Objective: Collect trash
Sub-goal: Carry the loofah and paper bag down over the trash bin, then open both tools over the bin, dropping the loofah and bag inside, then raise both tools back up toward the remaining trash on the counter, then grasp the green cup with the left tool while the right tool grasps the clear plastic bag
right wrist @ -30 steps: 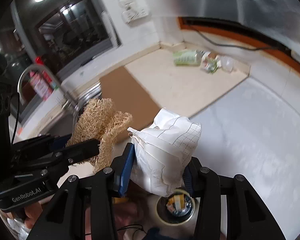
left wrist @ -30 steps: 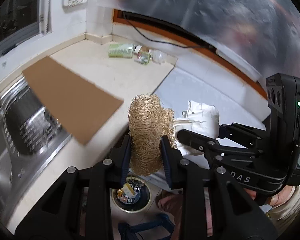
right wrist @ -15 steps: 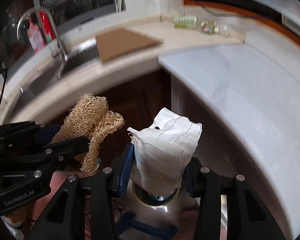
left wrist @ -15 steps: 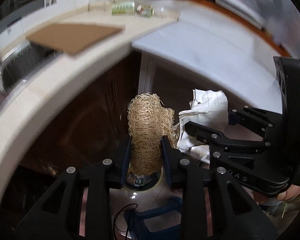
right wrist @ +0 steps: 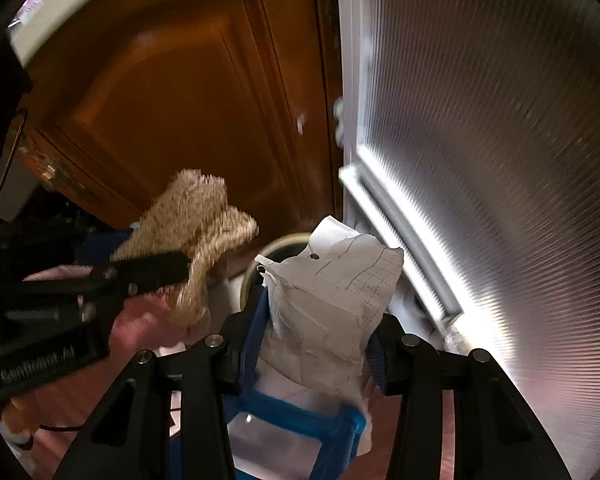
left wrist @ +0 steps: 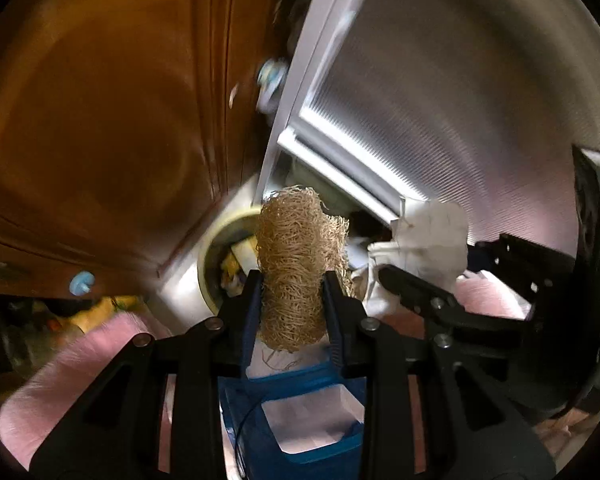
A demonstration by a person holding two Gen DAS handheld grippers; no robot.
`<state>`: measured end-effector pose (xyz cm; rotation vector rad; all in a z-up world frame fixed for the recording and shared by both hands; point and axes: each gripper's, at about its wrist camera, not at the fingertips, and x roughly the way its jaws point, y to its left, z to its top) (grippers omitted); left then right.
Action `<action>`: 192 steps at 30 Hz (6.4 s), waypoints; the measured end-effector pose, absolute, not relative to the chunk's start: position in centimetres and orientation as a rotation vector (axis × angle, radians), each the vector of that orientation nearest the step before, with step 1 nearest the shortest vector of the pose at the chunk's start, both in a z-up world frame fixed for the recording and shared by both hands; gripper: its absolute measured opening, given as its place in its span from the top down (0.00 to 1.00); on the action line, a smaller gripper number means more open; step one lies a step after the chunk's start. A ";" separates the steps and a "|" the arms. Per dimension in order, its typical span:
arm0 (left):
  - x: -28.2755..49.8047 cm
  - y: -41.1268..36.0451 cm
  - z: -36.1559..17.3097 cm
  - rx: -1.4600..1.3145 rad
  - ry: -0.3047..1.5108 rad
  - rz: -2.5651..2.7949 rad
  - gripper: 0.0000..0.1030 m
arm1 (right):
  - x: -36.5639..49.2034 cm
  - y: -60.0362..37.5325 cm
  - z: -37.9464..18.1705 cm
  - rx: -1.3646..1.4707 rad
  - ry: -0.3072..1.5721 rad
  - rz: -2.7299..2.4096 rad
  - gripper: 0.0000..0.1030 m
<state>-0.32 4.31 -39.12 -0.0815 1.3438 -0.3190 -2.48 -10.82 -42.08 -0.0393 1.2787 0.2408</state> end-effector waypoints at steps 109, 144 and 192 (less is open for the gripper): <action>-2.0 6.3 2.8 0.094 0.643 -0.022 0.21 | -2.7 -13.6 -3.4 0.060 0.645 0.215 0.22; 53.2 -4.5 -4.0 0.449 0.809 -0.356 0.21 | 52.7 -30.9 -9.5 0.244 0.960 -0.091 0.29; 53.8 -8.4 -12.2 0.588 0.943 -0.443 0.35 | 51.5 -26.0 -16.5 0.313 1.019 0.041 0.64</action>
